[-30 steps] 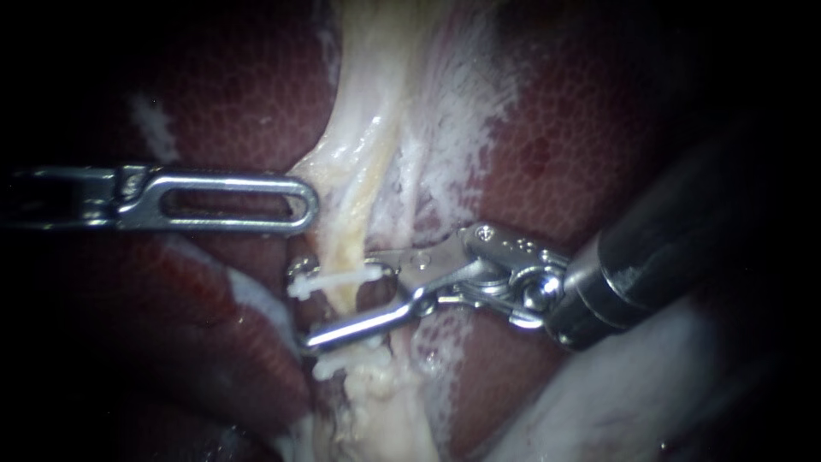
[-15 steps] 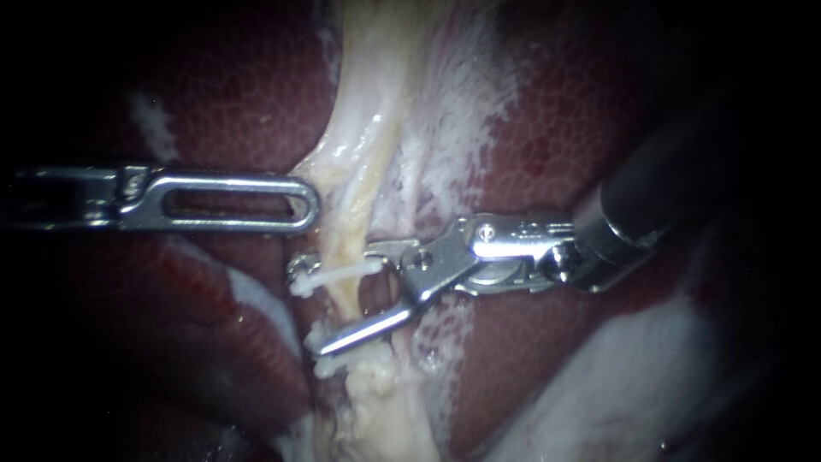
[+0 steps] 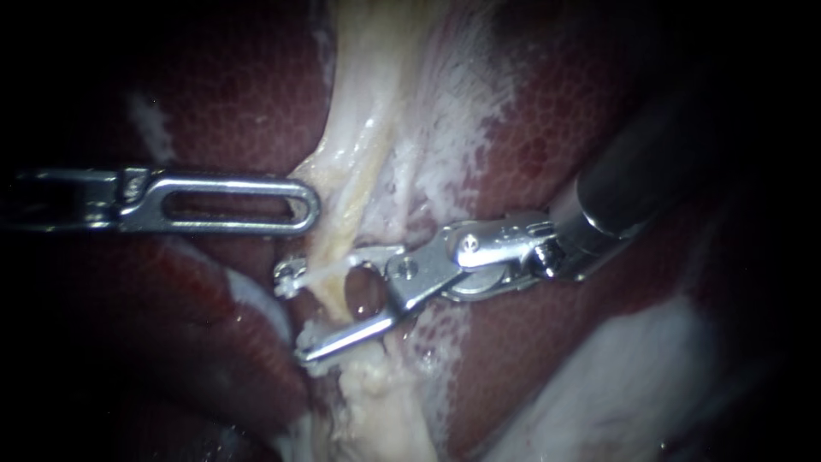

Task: Going back third clip left tube

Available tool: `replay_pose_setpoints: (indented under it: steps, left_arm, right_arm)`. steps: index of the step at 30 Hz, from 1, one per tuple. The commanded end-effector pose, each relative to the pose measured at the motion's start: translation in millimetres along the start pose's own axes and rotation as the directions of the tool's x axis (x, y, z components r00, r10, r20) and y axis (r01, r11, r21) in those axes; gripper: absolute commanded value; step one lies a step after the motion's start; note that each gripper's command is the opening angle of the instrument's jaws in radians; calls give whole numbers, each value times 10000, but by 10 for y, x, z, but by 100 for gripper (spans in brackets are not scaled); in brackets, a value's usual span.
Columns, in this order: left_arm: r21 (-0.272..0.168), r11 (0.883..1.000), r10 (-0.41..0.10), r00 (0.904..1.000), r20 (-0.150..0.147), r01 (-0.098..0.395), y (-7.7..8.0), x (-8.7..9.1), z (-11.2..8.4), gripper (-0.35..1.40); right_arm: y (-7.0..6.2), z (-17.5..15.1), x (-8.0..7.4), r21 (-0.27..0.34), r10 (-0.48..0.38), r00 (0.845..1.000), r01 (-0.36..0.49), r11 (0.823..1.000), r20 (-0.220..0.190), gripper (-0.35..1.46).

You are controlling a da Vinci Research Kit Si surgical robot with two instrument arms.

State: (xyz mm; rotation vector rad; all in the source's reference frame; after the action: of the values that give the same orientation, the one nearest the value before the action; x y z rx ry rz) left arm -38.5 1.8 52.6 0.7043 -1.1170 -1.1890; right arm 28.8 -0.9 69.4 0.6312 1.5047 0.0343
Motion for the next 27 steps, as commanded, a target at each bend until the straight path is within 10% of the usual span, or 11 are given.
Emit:
replay_pose_setpoints:
  steps: [1, 11, 22, 27]
  left_arm:
    - [-1, 10000, 0, 10000, 1, 0, 0, 0, 0, -35]
    - [2, 10000, 0, 10000, -2, 0, 0, 0, -1, -35]
    - [2, 10000, 0, 10000, -1, 0, 0, 0, -1, -35]
    - [2, 10000, 0, 10000, -2, 0, 0, 0, -1, -35]
  right_arm:
    - [0, 0, 0, 3, 4, 10000, -4, 10000, 7, 60]
    - [-1, -8, 1, -13, 1132, 9935, -1132, 9936, -93, 59]
    - [-10, -16, 6, 117, 5483, 8350, -5484, 8362, -476, 57]
    - [-9, -16, 6, 126, 5679, 8216, -5680, 8229, -494, 57]
